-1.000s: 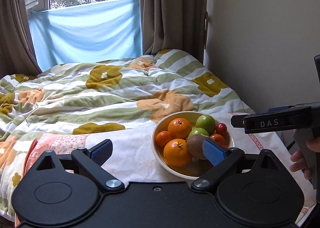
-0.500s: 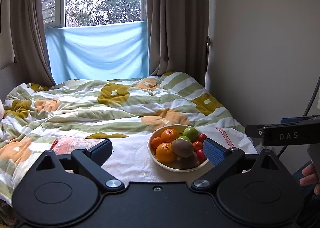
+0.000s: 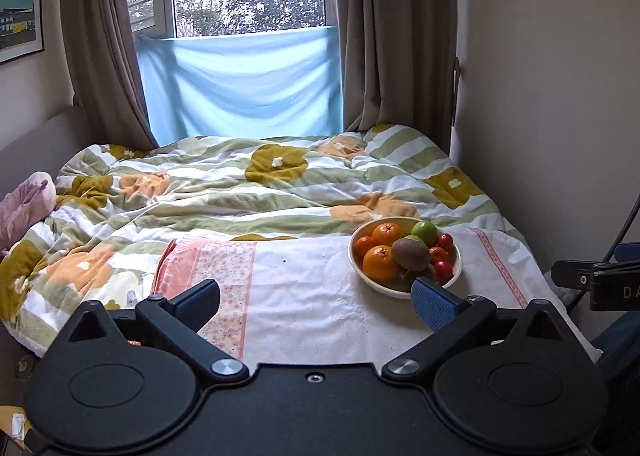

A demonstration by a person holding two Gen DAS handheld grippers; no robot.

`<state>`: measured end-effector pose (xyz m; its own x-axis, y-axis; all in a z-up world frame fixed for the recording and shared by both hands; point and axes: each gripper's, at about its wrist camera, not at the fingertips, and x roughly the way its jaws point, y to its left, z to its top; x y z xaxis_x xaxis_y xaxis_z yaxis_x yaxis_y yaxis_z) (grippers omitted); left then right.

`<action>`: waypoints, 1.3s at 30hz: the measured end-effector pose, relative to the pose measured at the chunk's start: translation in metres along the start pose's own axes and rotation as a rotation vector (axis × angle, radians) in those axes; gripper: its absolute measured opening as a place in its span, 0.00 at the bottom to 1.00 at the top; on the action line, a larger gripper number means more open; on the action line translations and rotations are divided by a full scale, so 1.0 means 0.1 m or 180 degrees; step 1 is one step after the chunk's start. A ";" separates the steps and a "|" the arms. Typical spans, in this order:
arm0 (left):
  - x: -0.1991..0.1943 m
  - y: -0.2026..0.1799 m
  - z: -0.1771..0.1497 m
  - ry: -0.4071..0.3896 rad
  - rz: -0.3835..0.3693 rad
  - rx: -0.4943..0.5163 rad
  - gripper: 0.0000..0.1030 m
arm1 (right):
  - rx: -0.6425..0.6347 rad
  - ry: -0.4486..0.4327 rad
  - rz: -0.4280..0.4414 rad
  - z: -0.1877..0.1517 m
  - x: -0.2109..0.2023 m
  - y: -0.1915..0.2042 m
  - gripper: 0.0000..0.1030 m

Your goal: Organize fruits

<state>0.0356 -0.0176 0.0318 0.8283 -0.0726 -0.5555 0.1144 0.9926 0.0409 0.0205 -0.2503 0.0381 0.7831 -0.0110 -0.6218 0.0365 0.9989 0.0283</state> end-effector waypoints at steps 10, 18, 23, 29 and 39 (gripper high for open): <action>-0.04 0.02 -0.05 -0.0007 -0.0012 -0.0040 1.00 | -0.0075 0.0059 0.0054 -0.07 0.01 0.10 1.00; -0.05 -0.03 -0.03 -0.0029 -0.0011 -0.0038 1.00 | -0.0051 0.0080 0.0055 -0.08 0.04 0.10 1.00; -0.05 -0.06 -0.02 -0.0026 -0.0008 -0.0021 1.00 | -0.0039 0.0103 0.0054 -0.08 0.05 0.09 1.00; -0.05 -0.08 -0.01 -0.0033 -0.0009 -0.0013 1.00 | -0.0018 0.0130 0.0055 -0.08 0.06 0.08 1.00; -0.08 -0.07 -0.02 -0.0048 0.0002 -0.0020 1.00 | -0.0016 0.0128 0.0046 -0.08 0.06 0.07 1.00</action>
<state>0.0277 -0.0236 0.0343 0.8365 -0.0733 -0.5430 0.1105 0.9932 0.0361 0.0203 -0.2433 0.0285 0.7579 0.0051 -0.6523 0.0223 0.9992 0.0337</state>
